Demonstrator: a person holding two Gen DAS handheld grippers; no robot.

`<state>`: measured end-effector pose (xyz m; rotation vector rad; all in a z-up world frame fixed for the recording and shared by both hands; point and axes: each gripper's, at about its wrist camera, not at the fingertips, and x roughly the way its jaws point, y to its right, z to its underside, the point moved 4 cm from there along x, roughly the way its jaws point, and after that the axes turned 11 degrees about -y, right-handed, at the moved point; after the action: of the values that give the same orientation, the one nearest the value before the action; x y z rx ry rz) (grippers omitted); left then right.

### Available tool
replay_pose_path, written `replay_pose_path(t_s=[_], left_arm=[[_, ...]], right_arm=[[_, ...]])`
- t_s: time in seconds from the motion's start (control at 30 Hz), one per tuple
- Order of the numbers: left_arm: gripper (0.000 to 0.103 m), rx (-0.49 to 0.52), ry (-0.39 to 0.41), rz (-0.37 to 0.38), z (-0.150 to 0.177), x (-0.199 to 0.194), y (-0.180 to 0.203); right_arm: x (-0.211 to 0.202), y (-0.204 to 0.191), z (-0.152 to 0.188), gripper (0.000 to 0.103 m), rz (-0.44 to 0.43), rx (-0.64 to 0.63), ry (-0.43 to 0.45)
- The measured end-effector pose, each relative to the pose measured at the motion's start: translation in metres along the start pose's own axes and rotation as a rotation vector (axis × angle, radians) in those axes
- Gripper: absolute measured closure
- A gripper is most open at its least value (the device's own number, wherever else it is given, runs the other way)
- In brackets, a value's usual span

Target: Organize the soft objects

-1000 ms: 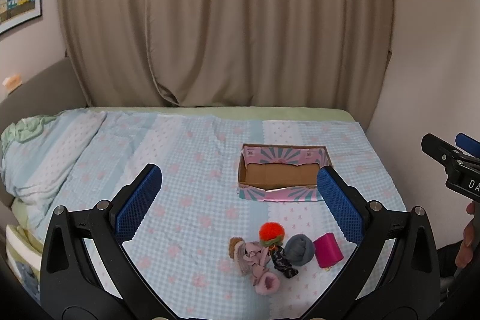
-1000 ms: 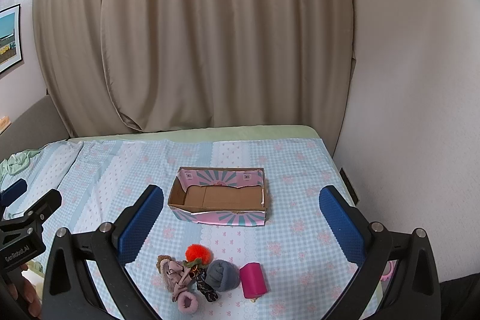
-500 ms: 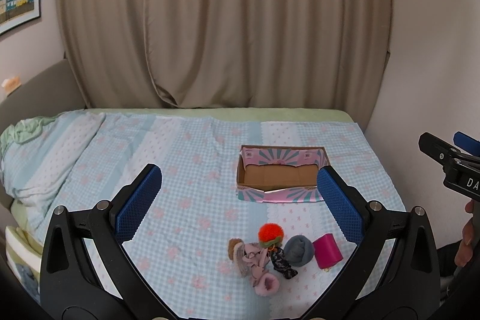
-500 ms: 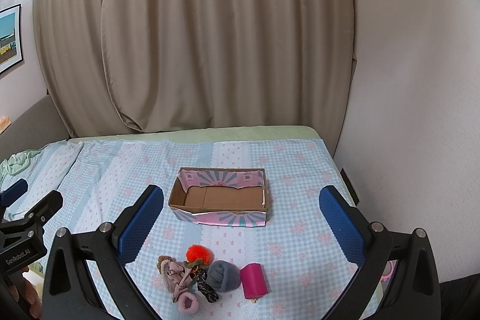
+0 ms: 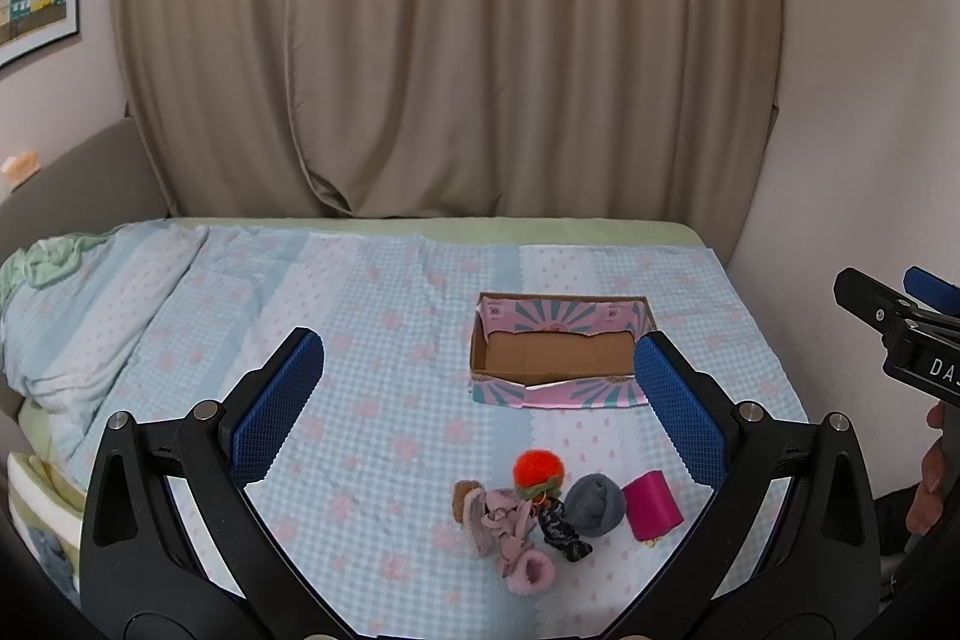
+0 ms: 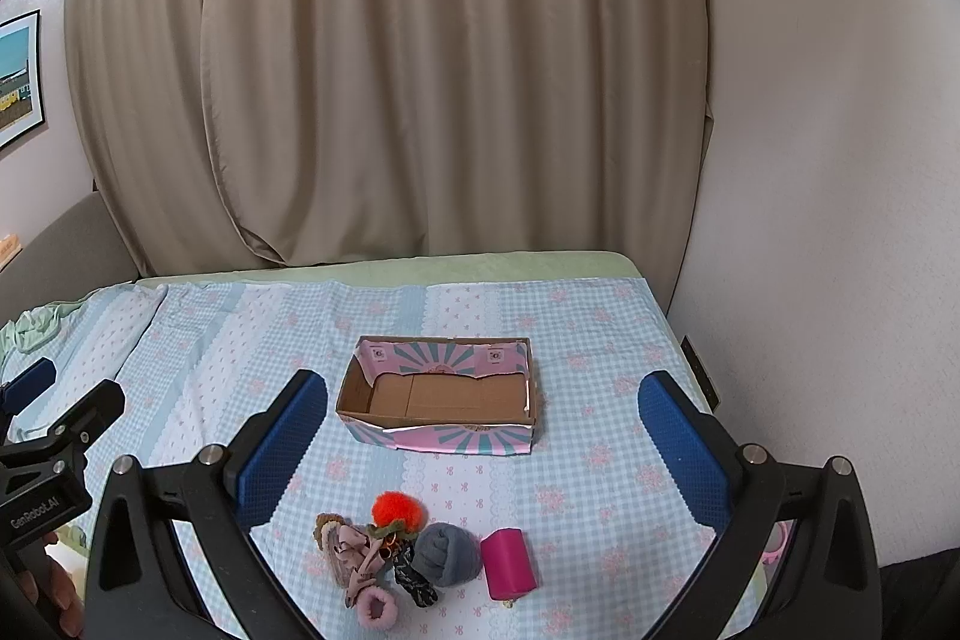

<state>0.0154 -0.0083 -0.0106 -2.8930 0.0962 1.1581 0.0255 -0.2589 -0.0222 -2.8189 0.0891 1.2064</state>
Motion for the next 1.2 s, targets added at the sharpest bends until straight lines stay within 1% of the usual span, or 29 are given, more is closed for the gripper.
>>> replay_pose_path(t_s=[0.53, 0.63, 0.77, 0.97, 1.07, 1.2], left_arm=[[0.001, -0.001, -0.003, 0.004, -0.001, 0.001, 0.002], [0.001, 0.0, -0.018, 0.01, -0.005, 0.005, 0.004], [0.001, -0.002, -0.05, 0.026, -0.007, 0.016, 0.002], [0.001, -0.029, -0.16, 0.045, 0.019, 0.055, 0.005], [0.001, -0.065, -0.215, 0.039, 0.042, 0.08, 0.007], [0.001, -0.105, -0.294, 0.016, 0.081, 0.118, 0.009]], right_arm=[[0.001, -0.001, 0.001, 0.0, 0.0, 0.005, -0.002], [0.002, -0.001, 0.001, 0.0, 0.002, 0.005, -0.005], [0.008, 0.0, 0.0, 0.0, 0.001, 0.012, -0.037], [0.036, 0.011, 0.014, 0.0, -0.018, 0.011, -0.114], [0.06, 0.022, 0.031, 0.0, -0.058, 0.009, -0.17], [0.095, 0.036, 0.056, 0.0, -0.096, 0.001, -0.246]])
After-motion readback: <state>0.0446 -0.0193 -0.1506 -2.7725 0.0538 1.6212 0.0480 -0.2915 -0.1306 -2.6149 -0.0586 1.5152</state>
